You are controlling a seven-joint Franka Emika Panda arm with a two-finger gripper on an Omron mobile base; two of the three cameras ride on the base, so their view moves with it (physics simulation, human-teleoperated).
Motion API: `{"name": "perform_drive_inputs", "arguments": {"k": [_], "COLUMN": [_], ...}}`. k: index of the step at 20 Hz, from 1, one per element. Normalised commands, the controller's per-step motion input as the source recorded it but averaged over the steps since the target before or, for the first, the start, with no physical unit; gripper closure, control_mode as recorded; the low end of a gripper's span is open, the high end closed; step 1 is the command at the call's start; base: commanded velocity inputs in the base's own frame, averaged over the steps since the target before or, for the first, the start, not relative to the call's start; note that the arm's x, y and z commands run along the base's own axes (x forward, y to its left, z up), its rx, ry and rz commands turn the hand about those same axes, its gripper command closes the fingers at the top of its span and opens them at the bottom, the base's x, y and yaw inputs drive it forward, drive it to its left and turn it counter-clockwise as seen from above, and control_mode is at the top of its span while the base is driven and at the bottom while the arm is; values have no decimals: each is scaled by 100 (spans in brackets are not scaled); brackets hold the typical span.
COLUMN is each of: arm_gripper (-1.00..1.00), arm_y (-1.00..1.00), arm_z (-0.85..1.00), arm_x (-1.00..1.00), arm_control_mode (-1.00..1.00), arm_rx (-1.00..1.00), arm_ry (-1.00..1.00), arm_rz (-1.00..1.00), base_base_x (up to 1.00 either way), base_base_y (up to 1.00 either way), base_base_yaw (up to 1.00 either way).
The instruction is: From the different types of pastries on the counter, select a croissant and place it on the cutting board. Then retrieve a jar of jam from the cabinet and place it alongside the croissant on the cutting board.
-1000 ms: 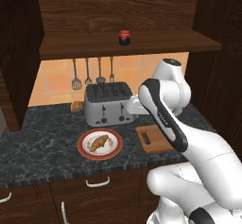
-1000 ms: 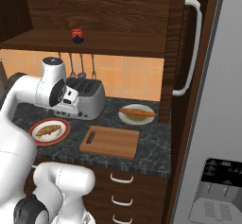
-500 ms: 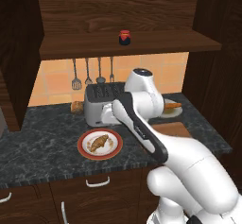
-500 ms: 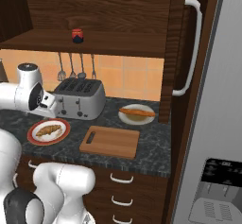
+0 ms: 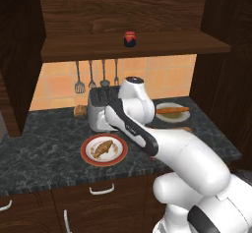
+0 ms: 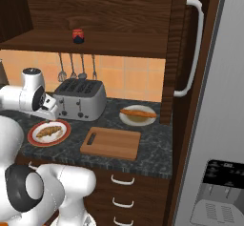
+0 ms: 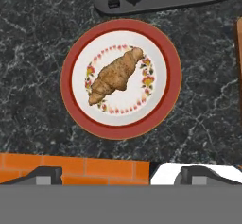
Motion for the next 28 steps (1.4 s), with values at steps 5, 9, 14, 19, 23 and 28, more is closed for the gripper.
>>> {"name": "perform_drive_inputs", "arguments": {"k": [5, 9, 14, 19, 23, 28], "arm_gripper": [-100, -100, -100, -100, -100, -100], "arm_y": [15, 3, 0, 4, 20, 21], "arm_z": [-44, -32, -35, -37, -33, -29], "arm_x": [2, 0, 3, 21, 49, 51], "arm_control_mode": [-100, -100, -100, -100, -100, -100], "arm_rx": [-2, 0, 0, 0, 0, 0], "arm_ry": [1, 0, 0, 0, 0, 0], "arm_rz": [-2, 0, 0, -1, -3, -2], "base_base_x": [0, 0, 0, 0, 0, 0], "base_base_y": [0, 0, 0, 0, 0, 0], "base_base_yaw": [0, 0, 0, 0, 0, 0]}}
